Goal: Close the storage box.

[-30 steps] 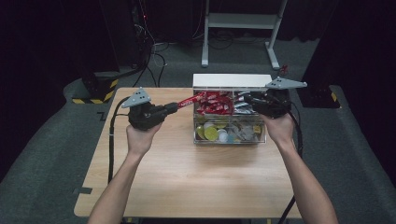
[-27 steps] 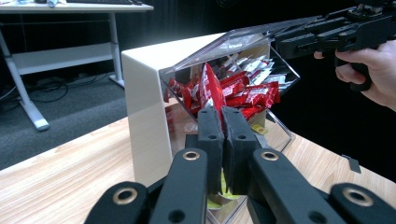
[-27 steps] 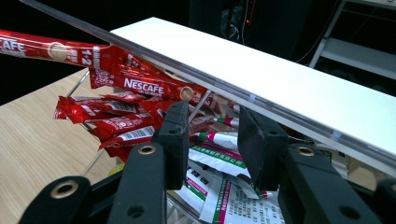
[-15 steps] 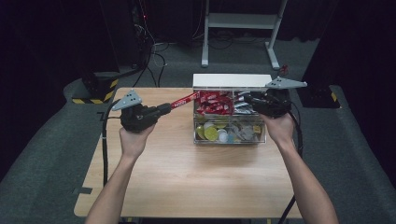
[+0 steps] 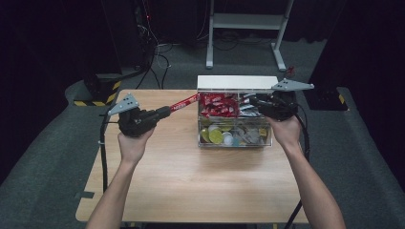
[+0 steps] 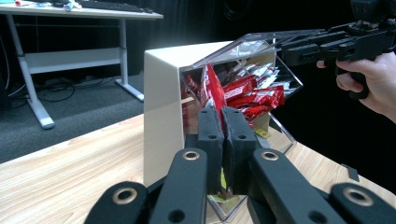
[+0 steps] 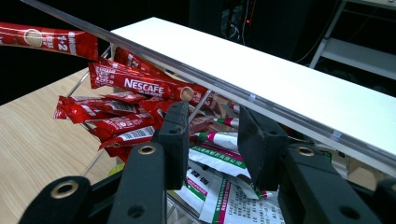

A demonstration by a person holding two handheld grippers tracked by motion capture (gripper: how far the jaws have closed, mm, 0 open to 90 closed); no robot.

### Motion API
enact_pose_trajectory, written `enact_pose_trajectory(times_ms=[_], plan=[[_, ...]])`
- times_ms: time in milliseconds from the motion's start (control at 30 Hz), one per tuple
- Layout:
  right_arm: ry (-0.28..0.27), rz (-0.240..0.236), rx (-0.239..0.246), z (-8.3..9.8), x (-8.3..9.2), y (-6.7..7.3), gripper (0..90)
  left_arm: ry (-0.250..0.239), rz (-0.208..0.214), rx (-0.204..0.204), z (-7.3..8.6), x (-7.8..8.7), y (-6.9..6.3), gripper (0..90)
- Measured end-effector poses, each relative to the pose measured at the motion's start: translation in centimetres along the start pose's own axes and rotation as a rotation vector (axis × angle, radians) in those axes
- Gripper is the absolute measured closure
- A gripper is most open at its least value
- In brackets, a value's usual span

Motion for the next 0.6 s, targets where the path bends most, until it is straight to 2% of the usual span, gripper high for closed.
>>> enact_pose_trajectory(times_ms=[600], plan=[[0.000,0.000,0.002,0.0,0.0,0.0,63.9,-0.019,-0.035,0.019,0.4,1.1,1.2,87.1]])
Point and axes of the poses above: each handheld gripper's, and its own axes: x roughly backward along the jaws, z roughly out of its underside, y roughly to its left, the point moved 10 cm from there along -x, roughly forward along the jaws, and after that the axes turned 12 degrees about x, right-handed, at the moved point
